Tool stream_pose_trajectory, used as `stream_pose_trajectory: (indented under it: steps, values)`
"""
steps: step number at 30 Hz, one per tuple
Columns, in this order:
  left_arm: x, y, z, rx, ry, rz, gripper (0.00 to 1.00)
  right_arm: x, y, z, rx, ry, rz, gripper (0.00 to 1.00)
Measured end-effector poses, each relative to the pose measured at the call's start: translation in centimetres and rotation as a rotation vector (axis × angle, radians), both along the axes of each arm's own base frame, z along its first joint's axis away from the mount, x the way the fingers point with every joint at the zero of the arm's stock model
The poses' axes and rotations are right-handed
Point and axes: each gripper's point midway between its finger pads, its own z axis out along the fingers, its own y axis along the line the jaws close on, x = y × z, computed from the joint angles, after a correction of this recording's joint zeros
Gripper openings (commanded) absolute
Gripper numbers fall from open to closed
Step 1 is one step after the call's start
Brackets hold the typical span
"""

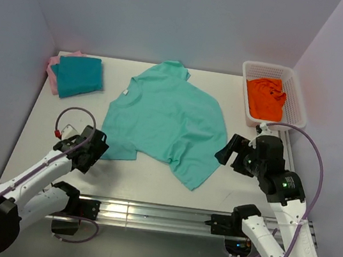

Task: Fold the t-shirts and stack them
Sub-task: Flatten out the tshirt

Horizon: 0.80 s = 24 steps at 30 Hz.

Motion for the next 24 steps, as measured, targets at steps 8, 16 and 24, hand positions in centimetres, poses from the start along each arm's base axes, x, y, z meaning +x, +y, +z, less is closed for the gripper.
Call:
stream_pose_trajectory:
  steps: [8, 16, 24]
  values:
    - [1.1, -0.2, -1.7, 0.004, -0.028, 0.002, 0.83, -0.5, -0.1, -0.4, -0.006, 0.025, -0.002, 0.92]
    - [2.9, -0.6, -1.9, 0.005, -0.083, -0.006, 0.53, -0.5, -0.1, -0.4, -0.004, 0.028, -0.004, 0.92]
    - [3.2, -1.0, -2.7, 0.012, -0.066, -0.039, 0.00, -0.7, 0.5, -1.2, 0.034, 0.051, 0.003, 0.90]
